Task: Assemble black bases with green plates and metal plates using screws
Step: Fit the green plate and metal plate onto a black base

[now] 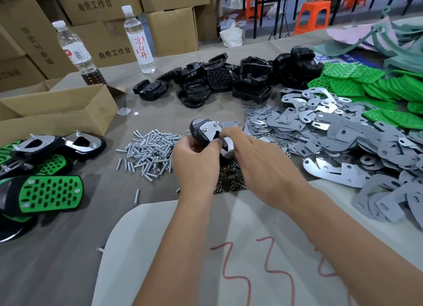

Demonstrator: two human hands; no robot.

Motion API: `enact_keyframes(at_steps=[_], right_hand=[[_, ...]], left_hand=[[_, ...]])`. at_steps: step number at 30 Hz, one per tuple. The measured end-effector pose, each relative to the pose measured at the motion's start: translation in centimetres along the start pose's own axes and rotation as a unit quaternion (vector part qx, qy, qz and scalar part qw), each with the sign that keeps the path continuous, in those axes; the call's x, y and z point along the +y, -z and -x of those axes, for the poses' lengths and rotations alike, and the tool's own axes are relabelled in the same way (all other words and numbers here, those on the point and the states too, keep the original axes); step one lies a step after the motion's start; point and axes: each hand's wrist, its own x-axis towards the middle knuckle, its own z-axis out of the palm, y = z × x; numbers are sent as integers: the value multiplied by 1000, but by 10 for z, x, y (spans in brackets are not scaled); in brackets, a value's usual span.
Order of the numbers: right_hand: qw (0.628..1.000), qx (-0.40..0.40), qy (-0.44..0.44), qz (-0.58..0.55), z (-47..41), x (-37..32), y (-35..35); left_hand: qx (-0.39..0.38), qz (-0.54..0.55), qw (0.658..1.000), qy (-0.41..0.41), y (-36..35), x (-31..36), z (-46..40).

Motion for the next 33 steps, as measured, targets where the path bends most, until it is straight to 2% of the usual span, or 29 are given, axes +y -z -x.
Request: enact_keyframes(at_steps=[5,11,16,20,22,25,30,33], right_hand=[[1000,-7,12,-24,-1,-1,-1],[999,18,-13,32,-3,-4,-1],[992,67,-108,21,-5,-6,-7],[972,110,-203,-44,-3,5,-3],[964,125,-220,-77,-3,9,1],[973,116,-180,-85,-3,12,5],[995,55,-79,-32,-5,7,7],[998,36,-54,12,-5,2,7]], left_hand=[[-17,-9,1000,1,2,0,3],[-10,-10,1000,-4,-2,-1,5],[4,7,999,-36,-11,-4,13],[-9,21,995,-95,-26,-5,28],[-19,20,994,-103,-30,-5,29],[-24,30,995,-92,-28,-5,25],[7,-1,997,-78,-18,-3,15],[19,-12,997,-68,-13,-4,9]])
